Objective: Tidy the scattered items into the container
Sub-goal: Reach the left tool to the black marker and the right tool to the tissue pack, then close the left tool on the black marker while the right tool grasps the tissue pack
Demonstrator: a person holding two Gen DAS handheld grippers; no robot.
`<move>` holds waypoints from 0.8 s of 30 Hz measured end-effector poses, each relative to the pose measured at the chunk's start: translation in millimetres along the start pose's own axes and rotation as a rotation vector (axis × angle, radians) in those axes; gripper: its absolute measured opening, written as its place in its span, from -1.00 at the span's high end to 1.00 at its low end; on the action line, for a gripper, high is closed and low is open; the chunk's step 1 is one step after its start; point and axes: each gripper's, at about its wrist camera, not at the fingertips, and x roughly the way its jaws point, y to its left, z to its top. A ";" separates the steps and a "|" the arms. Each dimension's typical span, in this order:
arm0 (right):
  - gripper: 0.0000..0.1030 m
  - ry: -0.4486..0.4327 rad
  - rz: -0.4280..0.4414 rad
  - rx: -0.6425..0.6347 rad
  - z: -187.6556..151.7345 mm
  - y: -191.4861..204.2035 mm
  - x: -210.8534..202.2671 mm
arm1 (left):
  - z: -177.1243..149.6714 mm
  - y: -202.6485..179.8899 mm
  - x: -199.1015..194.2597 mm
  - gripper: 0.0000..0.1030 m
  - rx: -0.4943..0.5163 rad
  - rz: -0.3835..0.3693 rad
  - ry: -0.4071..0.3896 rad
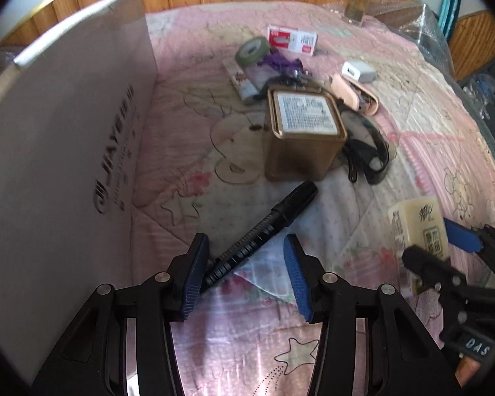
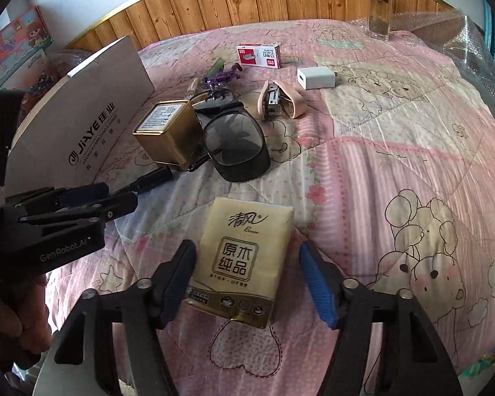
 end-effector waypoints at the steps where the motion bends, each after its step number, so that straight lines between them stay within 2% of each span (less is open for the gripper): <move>1: -0.11 -0.002 0.000 0.005 0.5 -3.8 0.1 | -1.1 -0.1 -3.7 0.30 -0.003 -0.014 -0.015; 3: -0.10 -0.015 -0.026 0.008 3.0 -10.3 -1.4 | -1.9 -1.5 -8.0 0.59 -0.011 -0.109 0.011; 5: -0.10 -0.026 -0.051 0.007 6.1 -16.7 -2.4 | -5.1 -1.5 -13.9 0.59 -0.015 -0.134 0.003; 6: -0.11 -0.021 -0.046 0.012 8.1 -19.9 -0.4 | -7.1 -2.0 -14.2 0.55 -0.005 -0.116 -0.001; 7: -0.11 -0.019 -0.038 0.025 9.2 -22.5 1.6 | -8.6 -0.7 -12.4 0.33 0.003 -0.098 -0.004; 8: -0.14 -0.019 -0.039 0.034 10.3 -23.6 3.8 | -8.2 -1.3 -8.5 0.23 0.004 -0.086 0.001; 11: -0.22 -0.001 -0.052 0.015 10.3 -18.7 13.3 | -6.9 -2.4 -6.4 0.07 -0.006 -0.109 -0.005; 13: -0.24 -0.011 -0.075 -0.015 9.6 -13.2 14.9 | -7.4 -7.0 -5.5 0.06 0.004 -0.101 -0.017; 14: -0.18 -0.012 -0.082 -0.025 10.0 -11.5 15.4 | -7.8 -9.1 -4.6 0.09 0.013 -0.093 -0.023; 16: -0.06 -0.015 -0.082 -0.023 12.1 -12.5 15.0 | -6.6 -9.1 -5.4 0.65 0.029 -0.074 -0.033; 18: -0.03 -0.014 -0.064 -0.008 14.0 -16.8 14.3 | -3.7 -3.3 -4.0 0.74 0.005 -0.093 -0.026; 24: -0.01 -0.014 -0.015 0.033 17.9 -20.0 7.1 | -5.4 3.2 -13.4 0.74 -0.036 -0.132 -0.029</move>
